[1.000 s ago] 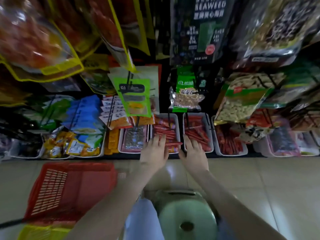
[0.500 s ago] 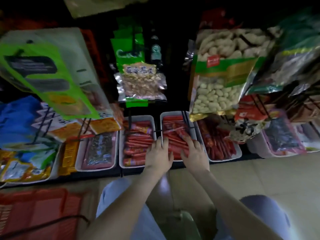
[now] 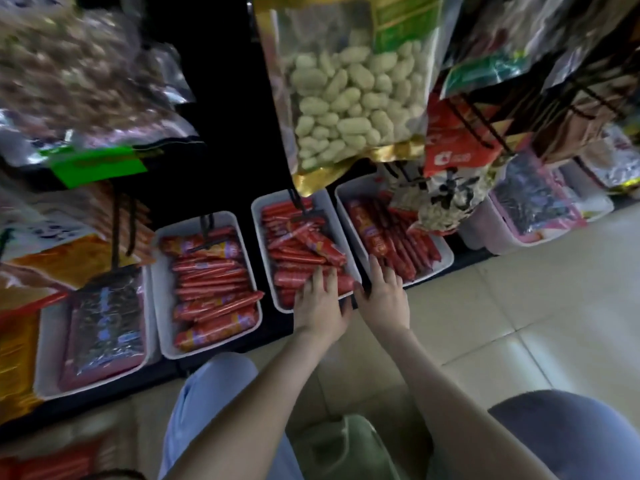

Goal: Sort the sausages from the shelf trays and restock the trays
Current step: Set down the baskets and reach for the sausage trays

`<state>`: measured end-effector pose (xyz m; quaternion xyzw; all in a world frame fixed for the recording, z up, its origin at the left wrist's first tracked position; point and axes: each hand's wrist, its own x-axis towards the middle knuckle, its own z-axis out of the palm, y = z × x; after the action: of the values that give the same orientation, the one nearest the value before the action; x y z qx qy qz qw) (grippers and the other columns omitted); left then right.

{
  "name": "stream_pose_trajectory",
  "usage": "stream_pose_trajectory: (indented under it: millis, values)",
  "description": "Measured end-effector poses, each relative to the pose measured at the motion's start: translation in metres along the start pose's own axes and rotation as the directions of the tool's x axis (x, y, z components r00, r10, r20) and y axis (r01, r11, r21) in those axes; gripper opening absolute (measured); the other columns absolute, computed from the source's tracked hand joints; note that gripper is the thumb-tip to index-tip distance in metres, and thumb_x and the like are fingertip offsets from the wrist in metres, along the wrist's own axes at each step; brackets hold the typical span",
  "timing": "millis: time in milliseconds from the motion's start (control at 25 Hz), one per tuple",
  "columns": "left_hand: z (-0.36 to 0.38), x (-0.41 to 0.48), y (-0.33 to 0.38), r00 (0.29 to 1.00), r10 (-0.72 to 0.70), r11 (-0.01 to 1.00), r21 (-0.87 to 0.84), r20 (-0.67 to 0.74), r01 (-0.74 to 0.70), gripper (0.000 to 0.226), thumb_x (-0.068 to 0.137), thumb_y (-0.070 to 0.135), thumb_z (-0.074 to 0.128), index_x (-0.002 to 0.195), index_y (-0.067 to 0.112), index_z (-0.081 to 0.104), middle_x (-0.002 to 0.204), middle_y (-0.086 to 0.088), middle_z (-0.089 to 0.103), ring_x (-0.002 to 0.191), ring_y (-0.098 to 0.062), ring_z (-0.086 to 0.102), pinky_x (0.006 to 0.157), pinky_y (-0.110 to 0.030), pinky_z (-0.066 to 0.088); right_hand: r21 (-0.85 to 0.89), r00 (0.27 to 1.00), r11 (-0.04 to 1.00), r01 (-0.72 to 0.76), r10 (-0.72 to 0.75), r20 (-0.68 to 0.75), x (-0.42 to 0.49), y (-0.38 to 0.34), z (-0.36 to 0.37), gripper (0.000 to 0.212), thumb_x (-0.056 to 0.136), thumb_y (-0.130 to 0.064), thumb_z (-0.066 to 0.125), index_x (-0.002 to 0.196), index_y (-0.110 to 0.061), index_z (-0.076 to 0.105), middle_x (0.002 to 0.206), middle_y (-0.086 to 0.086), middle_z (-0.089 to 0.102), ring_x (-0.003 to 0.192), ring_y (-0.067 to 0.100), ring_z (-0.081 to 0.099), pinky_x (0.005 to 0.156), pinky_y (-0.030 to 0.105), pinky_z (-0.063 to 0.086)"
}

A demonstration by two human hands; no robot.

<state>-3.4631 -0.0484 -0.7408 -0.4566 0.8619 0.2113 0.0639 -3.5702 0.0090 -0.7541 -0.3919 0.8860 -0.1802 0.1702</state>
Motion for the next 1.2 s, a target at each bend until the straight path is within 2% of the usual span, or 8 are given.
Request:
stream_pose_trajectory:
  millis: [440,560,680,800,920,1040,1120,1200]
  values:
    - [0.058,0.043,0.07,0.997,0.078,0.996,-0.05,0.02,-0.076,0.069,0.095,0.045,0.041,0.151,0.017,0.012,0.157,-0.012,0.014,0.14,-0.03,0.024,0.11,-0.04,0.027,0.047,0.972,0.976,-0.212,0.216,-0.094,0.029,0.103,-0.01,0.061,0.092,-0.037,0.053,0.146,-0.019,0.03,0.135,0.012,0.044,0.123,0.033,0.038,0.095,0.048,0.042]
    - [0.078,0.057,0.085,0.996,0.085,0.996,-0.035,0.033,-0.084,0.07,0.095,0.045,0.041,0.152,0.016,0.012,0.157,-0.014,0.013,0.142,-0.03,0.02,0.112,-0.04,0.025,0.046,0.979,0.979,-0.201,0.2,0.026,0.043,0.121,0.002,0.069,0.093,-0.038,0.051,0.151,-0.024,0.017,0.152,0.008,0.025,0.136,0.031,0.023,0.102,0.047,0.037]
    - [0.097,0.067,0.095,0.991,0.118,0.992,0.04,0.058,-0.12,0.07,0.096,0.045,0.04,0.152,0.016,0.011,0.158,-0.013,0.009,0.144,-0.029,0.014,0.114,-0.041,0.02,-0.074,0.971,0.989,-0.128,0.14,0.192,0.049,0.139,0.015,0.071,0.097,-0.04,0.043,0.152,-0.027,0.0,0.16,0.0,-0.001,0.146,0.026,-0.001,0.115,0.044,0.021]
    - [0.121,0.072,0.1,0.983,0.128,0.983,0.114,0.128,-0.142,0.069,0.096,0.046,0.039,0.152,0.015,0.012,0.159,-0.012,0.009,0.146,-0.028,0.005,0.117,-0.041,0.01,-0.221,0.959,0.974,-0.054,0.113,0.262,0.048,0.16,0.023,0.068,0.099,-0.039,0.037,0.152,-0.025,-0.004,0.16,-0.001,-0.006,0.147,0.024,-0.009,0.119,0.042,0.002]
    - [0.137,0.069,0.1,0.983,0.142,0.968,0.189,0.121,-0.163,0.074,0.093,0.049,0.042,0.151,0.013,0.015,0.157,-0.01,0.016,0.146,-0.028,0.001,0.118,-0.04,0.006,-0.318,0.981,0.947,0.04,0.024,0.193,0.046,0.174,0.027,0.064,0.099,-0.027,0.039,0.152,-0.024,0.004,0.16,-0.001,0.001,0.147,0.024,-0.005,0.118,0.044,-0.003]
    - [0.142,0.063,0.093,0.981,0.19,0.962,0.19,0.051,-0.196,0.07,0.089,0.049,0.048,0.147,0.015,0.027,0.15,-0.007,0.032,0.143,-0.027,0.013,0.118,-0.041,0.011,-0.262,0.992,0.959,0.109,-0.087,0.092,0.045,0.179,0.032,0.058,0.092,-0.024,0.051,0.146,-0.02,0.031,0.151,0.002,0.03,0.144,0.028,0.016,0.117,0.047,0.008]
    - [0.142,0.062,0.086,0.981,0.194,0.976,0.101,-0.005,-0.193,0.066,0.087,0.047,0.052,0.143,0.016,0.036,0.143,-0.008,0.041,0.139,-0.027,0.021,0.116,-0.042,0.018,-0.171,0.991,0.977,0.128,-0.134,-0.02,0.045,0.182,0.035,0.048,0.085,-0.025,0.059,0.132,-0.018,0.051,0.135,0.005,0.047,0.134,0.03,0.033,0.111,0.051,0.025]
    - [0.143,0.066,0.084,0.993,0.102,0.991,-0.08,-0.065,-0.107,0.073,0.087,0.046,0.056,0.147,0.017,0.029,0.148,-0.013,0.031,0.14,-0.029,0.018,0.114,-0.044,0.022,-0.025,0.994,0.999,0.032,-0.034,-0.108,0.055,0.188,0.034,0.048,0.085,-0.03,0.061,0.13,-0.015,0.05,0.134,0.009,0.045,0.129,0.03,0.033,0.108,0.049,0.028]
